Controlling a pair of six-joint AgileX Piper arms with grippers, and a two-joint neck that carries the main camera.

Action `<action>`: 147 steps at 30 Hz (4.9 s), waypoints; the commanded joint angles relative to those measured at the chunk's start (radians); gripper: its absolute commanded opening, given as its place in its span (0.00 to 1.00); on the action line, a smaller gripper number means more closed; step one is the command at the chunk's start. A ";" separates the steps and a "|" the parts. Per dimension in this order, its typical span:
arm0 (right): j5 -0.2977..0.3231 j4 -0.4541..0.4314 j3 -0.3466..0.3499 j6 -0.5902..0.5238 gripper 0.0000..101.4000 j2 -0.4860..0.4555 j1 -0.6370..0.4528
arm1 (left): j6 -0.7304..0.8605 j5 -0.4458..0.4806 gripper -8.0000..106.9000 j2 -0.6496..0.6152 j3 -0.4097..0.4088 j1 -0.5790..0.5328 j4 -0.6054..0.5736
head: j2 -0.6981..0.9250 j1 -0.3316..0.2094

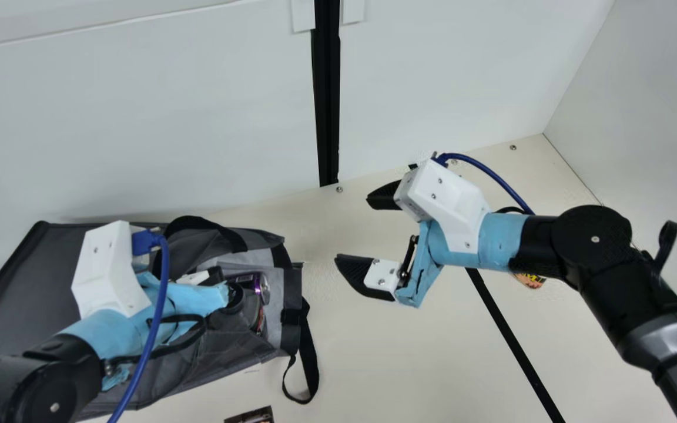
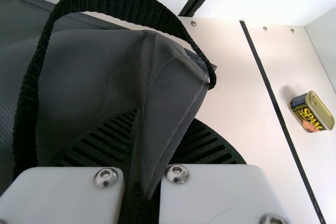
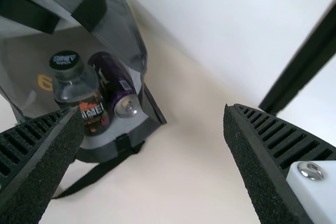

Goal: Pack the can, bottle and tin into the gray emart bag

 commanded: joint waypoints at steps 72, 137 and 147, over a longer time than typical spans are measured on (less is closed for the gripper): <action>0.091 -0.990 -0.168 1.058 0.90 -0.248 -0.114 | 0.000 0.000 0.16 0.000 0.000 0.000 0.000 | -0.001 -0.023; 0.187 -1.086 -0.201 1.094 0.90 -0.236 -0.169 | 0.000 0.000 0.16 0.000 0.000 0.000 0.000 | -0.001 -0.023; 0.154 -1.061 -0.189 1.032 0.90 -0.188 -0.205 | 0.000 0.000 0.16 0.000 0.000 0.000 0.000 | -0.001 -0.023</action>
